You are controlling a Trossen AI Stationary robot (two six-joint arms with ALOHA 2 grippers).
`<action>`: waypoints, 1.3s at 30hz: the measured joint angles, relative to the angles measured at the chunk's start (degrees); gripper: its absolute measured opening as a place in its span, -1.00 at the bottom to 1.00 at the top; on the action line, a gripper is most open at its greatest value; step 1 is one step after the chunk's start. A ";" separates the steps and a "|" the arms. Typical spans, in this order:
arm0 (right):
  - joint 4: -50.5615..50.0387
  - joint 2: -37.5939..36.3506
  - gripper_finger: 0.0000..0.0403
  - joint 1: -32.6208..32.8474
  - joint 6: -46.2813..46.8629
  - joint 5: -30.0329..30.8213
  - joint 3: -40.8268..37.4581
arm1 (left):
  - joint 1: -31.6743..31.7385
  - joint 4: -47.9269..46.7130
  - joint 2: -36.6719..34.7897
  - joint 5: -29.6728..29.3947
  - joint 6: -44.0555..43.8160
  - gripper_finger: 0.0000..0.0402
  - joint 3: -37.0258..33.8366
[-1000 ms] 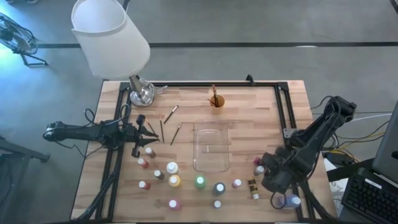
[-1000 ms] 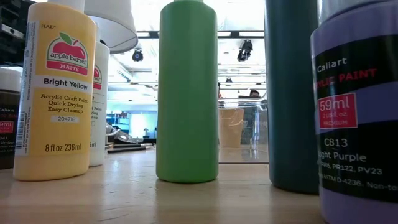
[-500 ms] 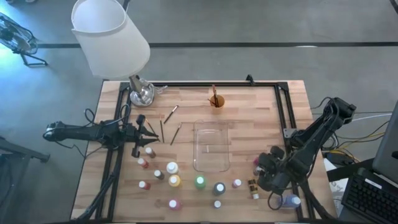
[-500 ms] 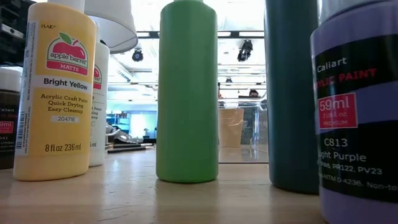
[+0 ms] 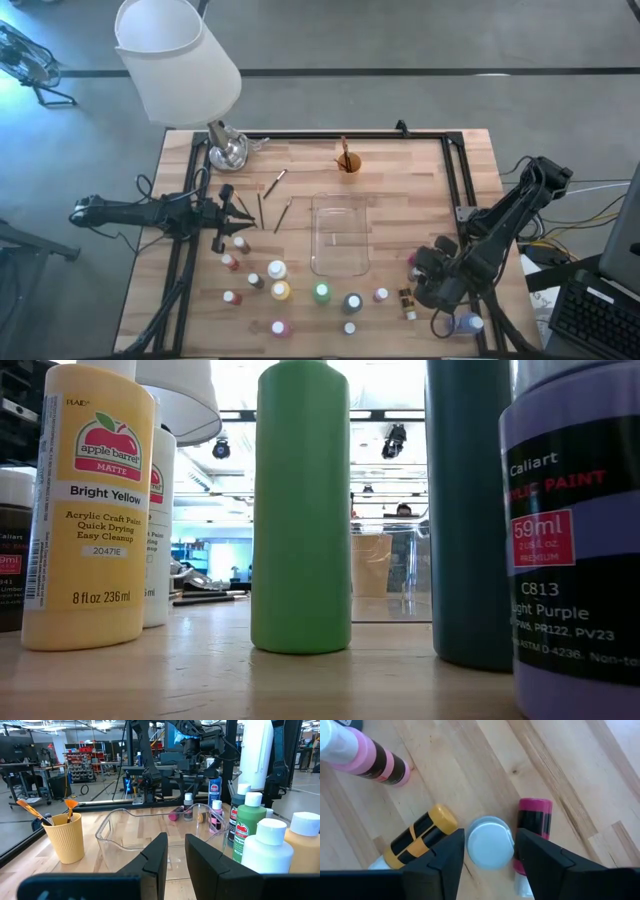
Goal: Pick & Place Paint Supplies
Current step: Put the small gray paint bottle into the transparent bin
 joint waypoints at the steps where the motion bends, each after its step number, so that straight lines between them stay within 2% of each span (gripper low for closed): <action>1: 0.01 0.00 -0.14 -0.01 -0.06 0.01 0.00 | 0.01 -0.01 0.00 -0.02 -0.01 -0.63 0.00; 9: 0.10 0.00 -0.23 -0.04 -0.59 0.07 -0.07 | 0.00 0.00 0.00 -0.01 0.00 -0.63 0.00; 16: 0.40 -0.09 -0.43 -0.02 -0.49 0.29 -0.74 | -0.01 -0.01 0.00 -0.01 -0.02 -0.63 0.00; 24: 1.13 -0.09 -0.44 -0.29 -2.61 0.44 -0.83 | 0.00 -0.01 0.00 0.01 0.00 -0.63 0.00; 28: 1.02 -0.32 -0.44 -1.96 -7.53 1.42 -0.23 | -0.02 0.01 0.00 0.00 -0.01 -0.63 0.00; 39: -0.19 -4.32 -0.44 -11.64 -25.94 5.10 4.46 | -0.02 0.01 0.02 0.01 0.00 -0.63 0.00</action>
